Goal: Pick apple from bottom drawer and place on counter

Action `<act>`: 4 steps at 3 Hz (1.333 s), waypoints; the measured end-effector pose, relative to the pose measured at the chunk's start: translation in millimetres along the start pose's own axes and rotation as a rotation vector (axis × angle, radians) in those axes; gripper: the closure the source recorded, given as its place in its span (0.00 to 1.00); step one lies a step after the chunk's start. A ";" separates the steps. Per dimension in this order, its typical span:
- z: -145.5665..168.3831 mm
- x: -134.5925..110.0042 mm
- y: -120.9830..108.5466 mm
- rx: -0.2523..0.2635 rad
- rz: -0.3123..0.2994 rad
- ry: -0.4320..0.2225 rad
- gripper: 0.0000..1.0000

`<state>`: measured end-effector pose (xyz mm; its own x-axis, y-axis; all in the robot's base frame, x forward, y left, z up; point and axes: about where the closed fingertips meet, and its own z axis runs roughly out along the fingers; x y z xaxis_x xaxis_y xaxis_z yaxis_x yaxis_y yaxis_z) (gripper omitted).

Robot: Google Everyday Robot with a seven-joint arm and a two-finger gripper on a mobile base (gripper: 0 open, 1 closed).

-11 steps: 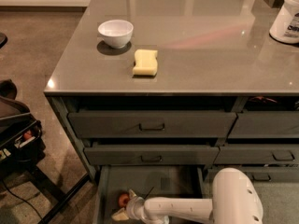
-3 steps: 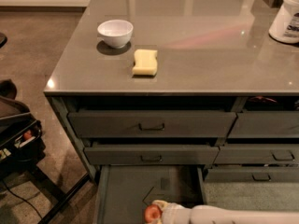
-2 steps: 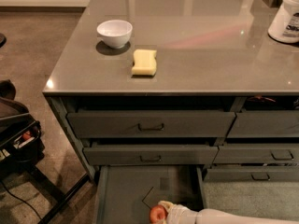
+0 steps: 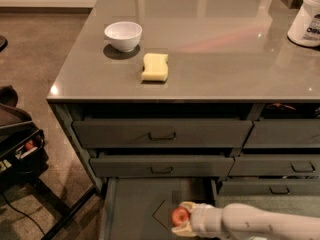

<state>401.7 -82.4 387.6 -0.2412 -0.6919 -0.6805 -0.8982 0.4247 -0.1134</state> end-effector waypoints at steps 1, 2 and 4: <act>-65.6 -6.0 -24.8 -0.021 -0.082 0.053 1.00; -141.8 -35.3 -45.9 -0.003 -0.196 0.067 1.00; -161.1 -51.2 -36.6 -0.043 -0.231 0.068 1.00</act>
Offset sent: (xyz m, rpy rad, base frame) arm -0.0148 -0.1202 0.2583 -0.1934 -0.1773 0.2609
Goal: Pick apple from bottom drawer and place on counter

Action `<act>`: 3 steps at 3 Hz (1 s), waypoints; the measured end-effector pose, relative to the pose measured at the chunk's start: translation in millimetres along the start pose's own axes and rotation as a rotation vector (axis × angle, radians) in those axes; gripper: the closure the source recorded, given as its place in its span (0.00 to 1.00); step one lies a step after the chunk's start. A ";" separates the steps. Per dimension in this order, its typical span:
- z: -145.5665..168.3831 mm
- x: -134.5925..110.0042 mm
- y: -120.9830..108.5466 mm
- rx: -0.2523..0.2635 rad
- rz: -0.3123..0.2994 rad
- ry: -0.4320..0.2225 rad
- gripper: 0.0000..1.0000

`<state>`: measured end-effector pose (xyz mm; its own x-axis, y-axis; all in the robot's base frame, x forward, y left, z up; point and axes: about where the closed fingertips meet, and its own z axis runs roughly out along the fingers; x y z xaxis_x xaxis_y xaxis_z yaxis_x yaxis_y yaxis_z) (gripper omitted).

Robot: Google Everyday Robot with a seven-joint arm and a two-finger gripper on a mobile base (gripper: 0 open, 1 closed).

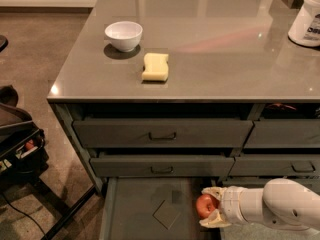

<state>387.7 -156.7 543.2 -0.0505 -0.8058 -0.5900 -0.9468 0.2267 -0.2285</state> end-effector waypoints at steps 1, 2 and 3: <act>-11.7 -14.3 -4.9 0.011 -0.022 -0.041 1.00; -74.2 -74.0 -20.6 0.073 -0.115 -0.147 1.00; -165.4 -137.4 -31.9 0.153 -0.200 -0.191 1.00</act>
Offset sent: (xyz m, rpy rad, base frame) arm -0.0356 0.0181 0.2592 0.1997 -0.3227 0.1764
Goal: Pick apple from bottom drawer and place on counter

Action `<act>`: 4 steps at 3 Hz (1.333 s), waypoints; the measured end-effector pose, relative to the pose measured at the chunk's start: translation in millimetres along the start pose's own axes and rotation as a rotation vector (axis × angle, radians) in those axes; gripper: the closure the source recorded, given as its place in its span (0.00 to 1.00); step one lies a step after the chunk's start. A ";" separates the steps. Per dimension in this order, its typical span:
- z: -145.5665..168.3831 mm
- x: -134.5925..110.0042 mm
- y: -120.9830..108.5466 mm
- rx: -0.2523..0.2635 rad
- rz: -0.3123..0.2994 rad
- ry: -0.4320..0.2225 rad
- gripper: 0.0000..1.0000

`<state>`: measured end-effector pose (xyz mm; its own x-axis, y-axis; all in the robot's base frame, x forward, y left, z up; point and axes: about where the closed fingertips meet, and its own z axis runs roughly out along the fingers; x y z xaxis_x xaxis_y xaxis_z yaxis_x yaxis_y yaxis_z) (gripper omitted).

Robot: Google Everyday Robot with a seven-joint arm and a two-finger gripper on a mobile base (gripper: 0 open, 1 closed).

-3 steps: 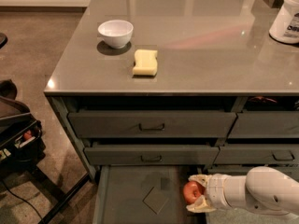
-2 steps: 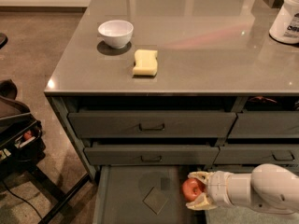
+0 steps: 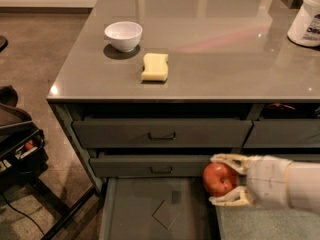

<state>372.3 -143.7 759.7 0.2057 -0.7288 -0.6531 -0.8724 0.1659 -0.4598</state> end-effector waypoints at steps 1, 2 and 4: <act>-66.1 -83.8 -41.1 0.068 -0.120 0.024 1.00; -66.1 -83.8 -41.1 0.068 -0.121 0.024 1.00; -79.4 -130.9 -127.4 0.094 -0.291 0.089 1.00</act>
Offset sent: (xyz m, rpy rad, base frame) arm -0.0084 0.0046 0.0855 -0.0360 -0.0910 0.0027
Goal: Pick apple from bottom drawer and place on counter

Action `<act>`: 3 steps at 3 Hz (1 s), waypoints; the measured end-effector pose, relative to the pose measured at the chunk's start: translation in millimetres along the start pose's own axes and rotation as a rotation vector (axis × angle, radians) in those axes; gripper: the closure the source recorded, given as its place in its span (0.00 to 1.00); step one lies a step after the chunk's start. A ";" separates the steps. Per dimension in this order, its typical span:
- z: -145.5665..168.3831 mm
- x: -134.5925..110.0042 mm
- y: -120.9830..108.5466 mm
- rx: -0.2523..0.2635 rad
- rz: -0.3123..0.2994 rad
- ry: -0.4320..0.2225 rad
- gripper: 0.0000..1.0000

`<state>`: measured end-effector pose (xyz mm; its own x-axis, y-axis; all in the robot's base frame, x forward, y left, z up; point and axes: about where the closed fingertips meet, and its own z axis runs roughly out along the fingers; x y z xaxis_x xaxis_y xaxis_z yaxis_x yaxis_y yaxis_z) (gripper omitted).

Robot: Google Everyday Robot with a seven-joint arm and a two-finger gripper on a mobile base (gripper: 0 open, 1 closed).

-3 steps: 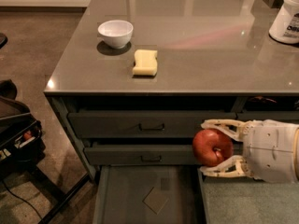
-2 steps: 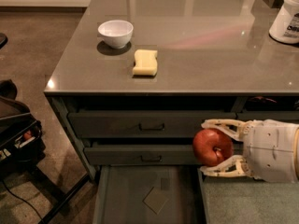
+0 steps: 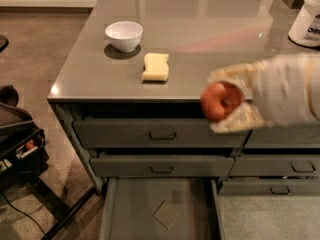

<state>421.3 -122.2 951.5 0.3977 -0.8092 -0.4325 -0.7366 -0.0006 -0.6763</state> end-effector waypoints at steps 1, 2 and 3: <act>10.0 -3.5 -60.2 -0.016 -0.067 0.013 1.00; 19.9 -27.4 -93.2 -0.004 -0.145 0.020 1.00; 19.9 -27.9 -93.2 -0.004 -0.149 0.020 1.00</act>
Offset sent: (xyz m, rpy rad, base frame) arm 0.0425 0.0078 0.0332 -0.0469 -0.0265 0.0351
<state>489.7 -87.8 1014.7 0.4920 -0.8113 -0.3159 -0.6723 -0.1235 -0.7299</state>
